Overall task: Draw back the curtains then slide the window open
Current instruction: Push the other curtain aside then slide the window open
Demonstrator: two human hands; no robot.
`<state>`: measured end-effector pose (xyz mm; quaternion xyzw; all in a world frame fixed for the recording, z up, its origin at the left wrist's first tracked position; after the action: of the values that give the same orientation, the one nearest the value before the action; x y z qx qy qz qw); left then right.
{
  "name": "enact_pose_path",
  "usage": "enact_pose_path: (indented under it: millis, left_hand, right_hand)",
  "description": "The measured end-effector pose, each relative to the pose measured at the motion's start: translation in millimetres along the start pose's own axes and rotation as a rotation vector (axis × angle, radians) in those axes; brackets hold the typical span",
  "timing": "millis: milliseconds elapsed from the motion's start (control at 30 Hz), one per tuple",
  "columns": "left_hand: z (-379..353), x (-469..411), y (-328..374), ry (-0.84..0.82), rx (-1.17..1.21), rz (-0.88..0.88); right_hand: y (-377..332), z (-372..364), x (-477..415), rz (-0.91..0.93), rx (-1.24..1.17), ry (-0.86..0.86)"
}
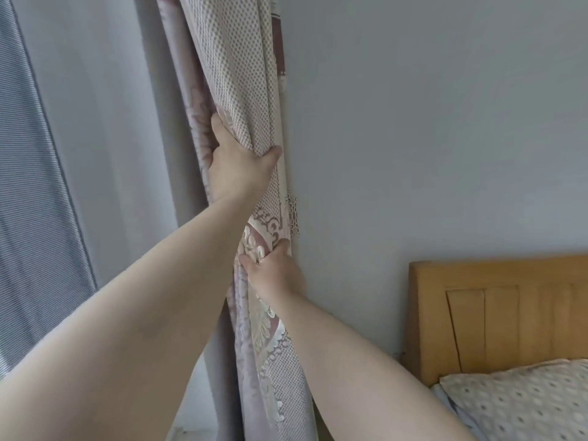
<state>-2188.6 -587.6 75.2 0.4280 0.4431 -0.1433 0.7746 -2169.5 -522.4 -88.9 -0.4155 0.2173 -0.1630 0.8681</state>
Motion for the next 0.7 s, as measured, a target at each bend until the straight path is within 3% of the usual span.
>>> enact_pose_path:
  millis: [233,700]
  left_hand:
    - [-107,-56,-34,0.024,-0.024,0.035]
    - [-288,-168,-122,0.116,-0.07,0.014]
  right_hand:
    - [25,-16,-121,0.048,-0.054,-0.097]
    - [47,-76,-339,0.129,-0.056,-0.096]
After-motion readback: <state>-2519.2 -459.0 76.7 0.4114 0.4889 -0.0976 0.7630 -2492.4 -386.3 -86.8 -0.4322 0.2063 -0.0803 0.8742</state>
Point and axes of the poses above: each hand's wrist, its own x-axis away from the middle knuckle, its own z-axis out of the back of the hand, y = z × x, the point moved 3 cm from there along -x, towards the middle knuckle, and after that the axes turned 8 degrees about -z, right-handed, at the moved point
